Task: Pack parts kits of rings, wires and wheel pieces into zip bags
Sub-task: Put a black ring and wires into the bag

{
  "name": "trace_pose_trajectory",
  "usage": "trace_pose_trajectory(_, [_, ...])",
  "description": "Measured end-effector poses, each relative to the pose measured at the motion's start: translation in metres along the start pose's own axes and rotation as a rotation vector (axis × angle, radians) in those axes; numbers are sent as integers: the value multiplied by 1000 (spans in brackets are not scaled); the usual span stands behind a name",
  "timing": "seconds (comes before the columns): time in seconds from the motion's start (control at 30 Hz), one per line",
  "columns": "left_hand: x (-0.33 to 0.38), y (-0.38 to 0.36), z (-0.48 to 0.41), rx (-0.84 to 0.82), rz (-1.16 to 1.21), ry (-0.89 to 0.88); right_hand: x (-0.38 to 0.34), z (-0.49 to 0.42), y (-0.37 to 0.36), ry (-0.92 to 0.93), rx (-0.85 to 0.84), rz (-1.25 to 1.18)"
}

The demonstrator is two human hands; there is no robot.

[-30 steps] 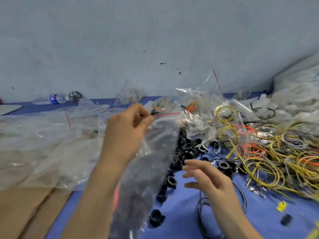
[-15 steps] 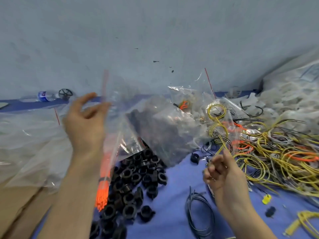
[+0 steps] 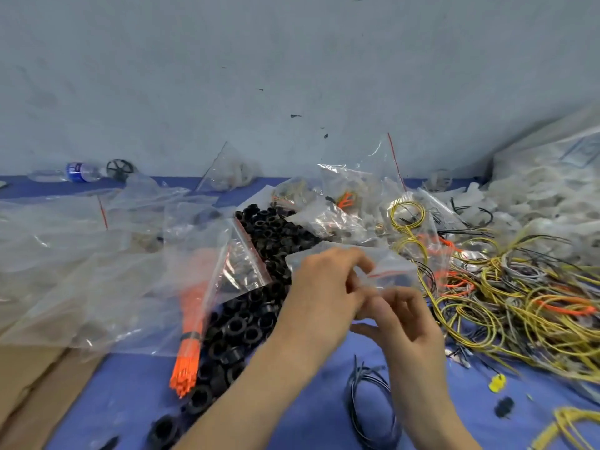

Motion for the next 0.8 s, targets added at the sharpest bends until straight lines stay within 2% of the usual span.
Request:
trace_pose_trajectory(0.13, [-2,-8,2,-218,73,43,4,-7,8,1,38,-32])
trace_pose_trajectory(0.27, [7,-2,4,-282,38,-24,4,-6,6,36,-24,-38])
trace_pose_trajectory(0.37, [13,1,5,-327,20,-51,-3,-4,2,155,-107,44])
trace_pose_trajectory(0.47, [17,2,8,-422,64,-47,-8,-1,3,263,-123,155])
trace_pose_trajectory(0.57, [17,2,8,-439,133,-17,-6,0,2,178,-185,19])
trace_pose_trajectory(0.7, [19,2,7,-356,271,18,-1,-6,-3,-13,-300,-262])
trace_pose_trajectory(0.8, [13,1,6,-274,338,87,2,-6,-2,-130,-261,-349])
Point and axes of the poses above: each hand's wrist, its own z-axis away from the middle knuckle, its own y-axis out of the back of the hand, x = y × z, the point moved 4 cm from there along -z, towards the middle knuckle, and after that the axes turned 8 degrees about z, right-handed, at the moved point
